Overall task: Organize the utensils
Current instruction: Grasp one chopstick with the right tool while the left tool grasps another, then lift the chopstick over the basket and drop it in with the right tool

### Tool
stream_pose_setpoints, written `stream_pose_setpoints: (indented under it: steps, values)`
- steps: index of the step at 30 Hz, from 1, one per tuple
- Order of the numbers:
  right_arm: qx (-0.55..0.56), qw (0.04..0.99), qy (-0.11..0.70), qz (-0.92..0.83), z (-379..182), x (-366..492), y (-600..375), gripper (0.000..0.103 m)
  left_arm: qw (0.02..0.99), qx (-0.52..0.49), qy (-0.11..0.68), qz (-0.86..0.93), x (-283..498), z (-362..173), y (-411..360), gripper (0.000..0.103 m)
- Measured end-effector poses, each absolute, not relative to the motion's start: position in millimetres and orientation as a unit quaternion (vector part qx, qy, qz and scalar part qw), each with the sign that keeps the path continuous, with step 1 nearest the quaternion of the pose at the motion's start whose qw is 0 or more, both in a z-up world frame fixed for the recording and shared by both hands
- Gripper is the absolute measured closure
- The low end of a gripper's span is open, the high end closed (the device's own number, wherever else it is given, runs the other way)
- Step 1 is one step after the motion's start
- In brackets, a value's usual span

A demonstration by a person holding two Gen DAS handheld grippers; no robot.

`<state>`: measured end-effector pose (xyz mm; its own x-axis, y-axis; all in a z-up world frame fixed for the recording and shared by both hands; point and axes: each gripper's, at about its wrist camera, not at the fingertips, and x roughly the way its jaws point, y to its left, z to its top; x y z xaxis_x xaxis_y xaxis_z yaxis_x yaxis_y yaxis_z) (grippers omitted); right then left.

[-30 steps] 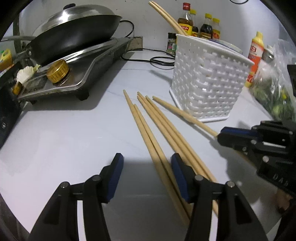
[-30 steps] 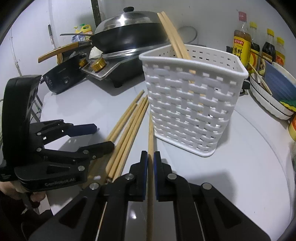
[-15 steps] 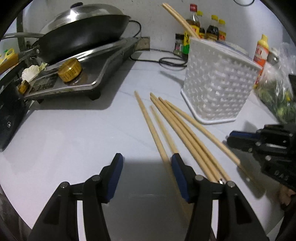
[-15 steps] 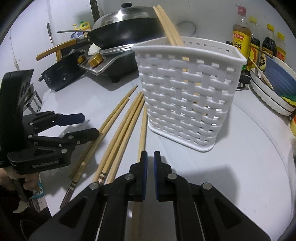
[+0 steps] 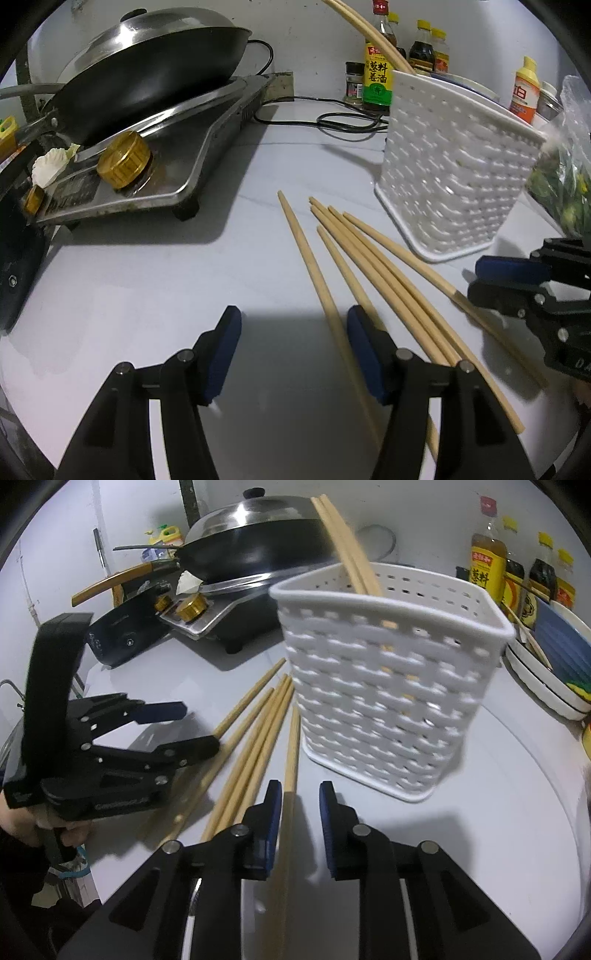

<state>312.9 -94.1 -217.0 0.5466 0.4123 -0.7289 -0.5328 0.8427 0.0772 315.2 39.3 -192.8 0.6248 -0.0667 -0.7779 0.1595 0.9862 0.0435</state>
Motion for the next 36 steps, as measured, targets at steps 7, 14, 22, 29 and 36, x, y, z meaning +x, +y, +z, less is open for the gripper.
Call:
stream_pose_setpoints:
  steps: [7, 14, 22, 29, 36]
  values:
    - [-0.092, 0.869, 0.406, 0.267, -224.7, 322.8, -78.0, 0.084, 0.9, 0.05, 0.423, -0.097, 322.1, -193.1, 41.9, 0.08]
    - [-0.119, 0.867, 0.401, 0.271, -229.9, 318.7, -64.0, 0.088, 0.901, 0.027, 0.42, -0.108, 314.6, -192.7, 45.8, 0.097]
    - [-0.121, 0.868, 0.385, 0.288, -218.1, 302.1, -59.6, 0.097, 0.912, -0.036, 0.398, -0.095, 289.5, -177.0, 67.1, 0.097]
    - [-0.094, 0.877, 0.355, 0.31, -189.4, 287.7, -69.5, 0.097, 0.93, -0.067, 0.351, -0.093, 262.5, -139.0, 77.0, 0.097]
    - [-0.057, 0.887, 0.322, 0.326, -153.6, 282.2, -96.0, 0.097, 0.943, -0.073, 0.313, -0.089, 250.1, -104.1, 78.4, 0.097]
